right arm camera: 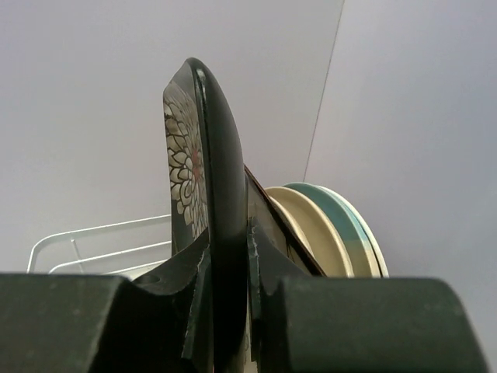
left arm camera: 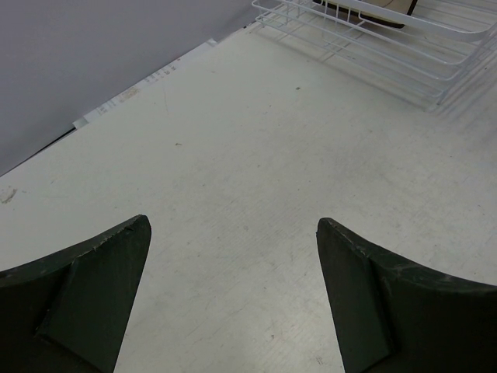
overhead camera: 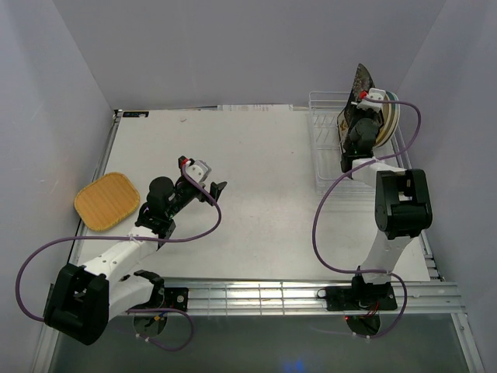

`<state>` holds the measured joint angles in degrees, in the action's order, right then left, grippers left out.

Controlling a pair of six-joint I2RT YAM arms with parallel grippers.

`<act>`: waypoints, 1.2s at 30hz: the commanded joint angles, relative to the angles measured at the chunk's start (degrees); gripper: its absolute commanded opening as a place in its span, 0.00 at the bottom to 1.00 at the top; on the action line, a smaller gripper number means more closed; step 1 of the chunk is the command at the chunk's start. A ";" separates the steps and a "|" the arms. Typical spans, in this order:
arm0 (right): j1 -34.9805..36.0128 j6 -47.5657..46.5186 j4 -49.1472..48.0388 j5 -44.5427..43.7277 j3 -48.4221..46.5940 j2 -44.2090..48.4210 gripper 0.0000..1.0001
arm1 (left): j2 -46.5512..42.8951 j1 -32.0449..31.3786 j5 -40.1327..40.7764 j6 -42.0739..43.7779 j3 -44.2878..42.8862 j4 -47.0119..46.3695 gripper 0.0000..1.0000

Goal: Load the plates into the dish rack
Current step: Insert the plate into the dish rack.

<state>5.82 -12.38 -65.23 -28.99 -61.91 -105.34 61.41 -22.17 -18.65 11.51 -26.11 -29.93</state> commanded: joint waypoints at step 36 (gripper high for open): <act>-1.17 4.12 -26.79 2.19 -7.62 -13.84 0.08 | -0.76 0.38 -1.21 -0.08 -1.75 0.31 0.98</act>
<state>4.51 -5.61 -68.90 -25.36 -67.26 -119.57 61.45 -22.17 -18.94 11.55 -26.11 -29.87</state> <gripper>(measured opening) 0.198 0.979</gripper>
